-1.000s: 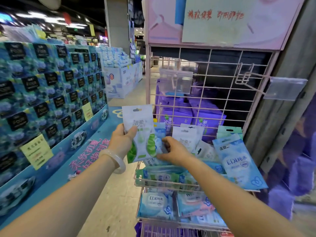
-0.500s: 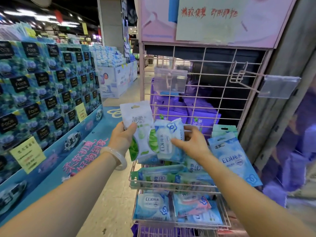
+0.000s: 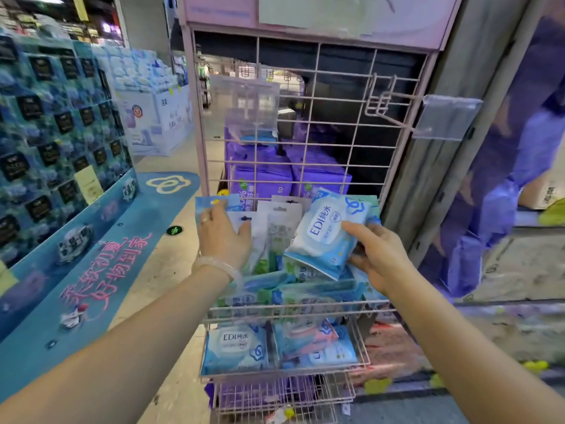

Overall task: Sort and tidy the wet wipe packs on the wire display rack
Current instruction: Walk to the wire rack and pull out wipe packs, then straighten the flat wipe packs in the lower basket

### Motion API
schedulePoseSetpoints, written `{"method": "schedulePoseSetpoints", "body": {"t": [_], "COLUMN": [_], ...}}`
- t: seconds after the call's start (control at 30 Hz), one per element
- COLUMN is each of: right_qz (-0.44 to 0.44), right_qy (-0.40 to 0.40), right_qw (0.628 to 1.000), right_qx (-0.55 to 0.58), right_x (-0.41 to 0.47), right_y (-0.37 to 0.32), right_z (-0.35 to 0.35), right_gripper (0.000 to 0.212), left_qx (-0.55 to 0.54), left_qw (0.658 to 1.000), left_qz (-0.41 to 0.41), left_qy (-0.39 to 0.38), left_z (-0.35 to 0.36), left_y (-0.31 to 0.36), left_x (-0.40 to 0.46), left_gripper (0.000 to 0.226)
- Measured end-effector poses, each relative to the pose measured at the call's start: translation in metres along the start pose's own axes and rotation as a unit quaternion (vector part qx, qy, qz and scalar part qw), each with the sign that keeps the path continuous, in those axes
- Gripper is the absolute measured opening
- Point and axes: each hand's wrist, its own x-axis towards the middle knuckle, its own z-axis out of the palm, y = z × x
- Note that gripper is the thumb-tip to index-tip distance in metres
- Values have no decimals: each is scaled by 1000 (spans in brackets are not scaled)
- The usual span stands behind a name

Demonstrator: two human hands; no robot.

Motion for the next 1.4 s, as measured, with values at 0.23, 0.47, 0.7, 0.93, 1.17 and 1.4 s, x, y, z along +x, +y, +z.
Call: {"method": "schedulePoseSetpoints", "body": {"t": [0.23,0.47,0.7,0.93,1.17,1.4], "right_qz": [2,61,138,276,317,295], "right_qy": [-72,-150,-175,-70,-10,-6], "right_qw": [997,986,973,959,948,946], "right_qx": [12,-28,-53,-13,33,131], "right_x": [-20,-55,-115,-142,-133,-79], "right_y": [12,25,91,183,219,206], "right_z": [27,31,-1,-25,-21,47], "right_gripper": [40,37,56,48,40,27], "left_qx": [-301,-366,-248,-193,-329,-284], "left_qw": [917,883,870,841,807,916], "left_qz": [-33,-132,-140,-291,-445,-282], "left_qy": [-260,-261,-403,-413,-208,-2], "left_z": [1,-13,-23,15,46,52], "left_y": [16,-14,-64,-124,-152,-138], "left_x": [-47,-72,-107,-159,-188,-124], "left_gripper": [51,74,60,69,64,47]}}
